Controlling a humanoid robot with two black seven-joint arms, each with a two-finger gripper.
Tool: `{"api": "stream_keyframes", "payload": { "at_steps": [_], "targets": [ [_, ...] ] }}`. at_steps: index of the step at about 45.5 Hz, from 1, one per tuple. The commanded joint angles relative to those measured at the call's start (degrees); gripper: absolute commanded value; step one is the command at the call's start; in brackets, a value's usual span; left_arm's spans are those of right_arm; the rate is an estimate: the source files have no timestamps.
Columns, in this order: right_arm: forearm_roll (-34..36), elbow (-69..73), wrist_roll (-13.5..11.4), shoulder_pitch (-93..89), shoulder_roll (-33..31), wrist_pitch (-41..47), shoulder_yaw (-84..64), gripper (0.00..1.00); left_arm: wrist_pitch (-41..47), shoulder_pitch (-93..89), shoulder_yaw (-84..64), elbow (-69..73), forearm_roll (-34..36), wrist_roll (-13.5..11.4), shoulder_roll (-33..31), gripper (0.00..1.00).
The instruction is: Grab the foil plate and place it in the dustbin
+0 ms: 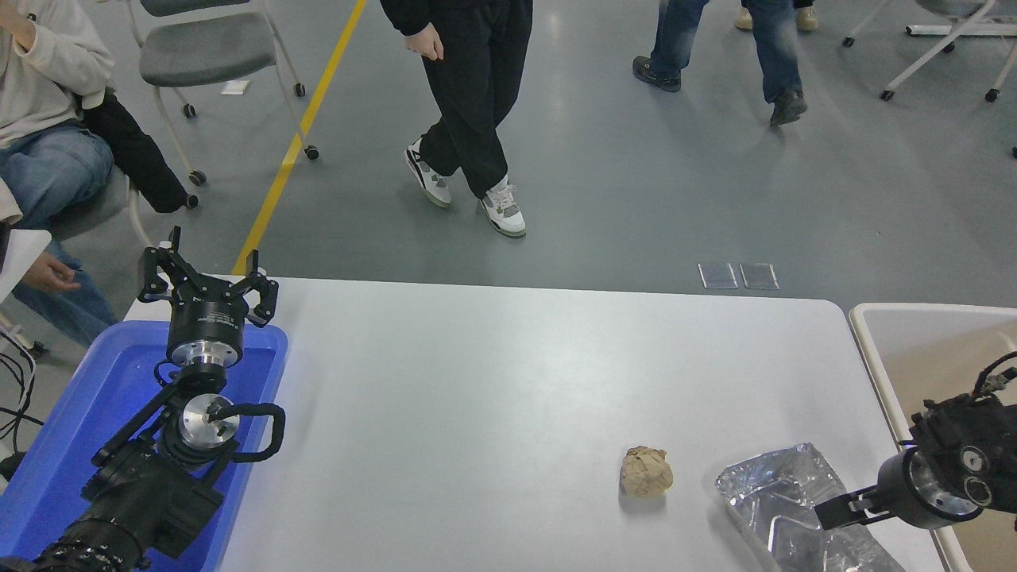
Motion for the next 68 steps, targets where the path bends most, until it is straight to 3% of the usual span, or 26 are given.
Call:
{"api": "stream_keyframes", "payload": {
  "at_steps": [1,12,16,22,25,27,54,63,68],
  "targets": [
    [-0.7,-3.0,0.3,-2.7,1.8,-2.6,-0.3,0.98,0.0,0.0,-0.1,0.0,0.0,0.0,0.0,0.99],
    [-0.7,-4.7,1.4,-4.0,2.0,-3.7,-0.5,0.94,0.0,0.0,0.0,0.0,0.0,0.0,0.0,0.99],
    [-0.7,-5.0,2.1,-4.6,2.2,-4.6,-0.5,0.85,0.0,-0.1,0.0,0.0,0.0,0.0,0.0,0.99],
    [-0.9,-5.1,2.3,-5.1,2.3,-5.4,-1.0,0.35,0.0,0.0,0.0,-0.2,0.0,0.0,0.0,0.99],
    [-1.1,-5.1,2.4,-5.1,2.3,-5.5,-1.0,0.28,0.0,-0.1,0.0,0.0,0.0,0.0,0.0,0.99],
    [-1.1,-5.0,2.4,-5.0,2.2,-5.5,-1.0,0.00,0.0,-0.1,0.0,0.0,0.0,0.0,0.0,0.99],
    [-0.8,-4.2,2.4,-4.4,1.3,-6.7,-0.4,0.00,0.0,0.0,0.0,0.0,0.0,0.0,0.0,0.99],
    [-0.6,1.3,3.2,0.6,-4.6,-5.0,-0.4,0.00,0.0,-0.1,0.0,0.0,0.0,0.0,0.0,0.99],
    [-0.5,5.0,3.8,6.7,-9.1,0.2,-0.4,0.00,0.0,0.0,0.0,0.0,0.1,0.0,0.0,0.99]
  ]
}}
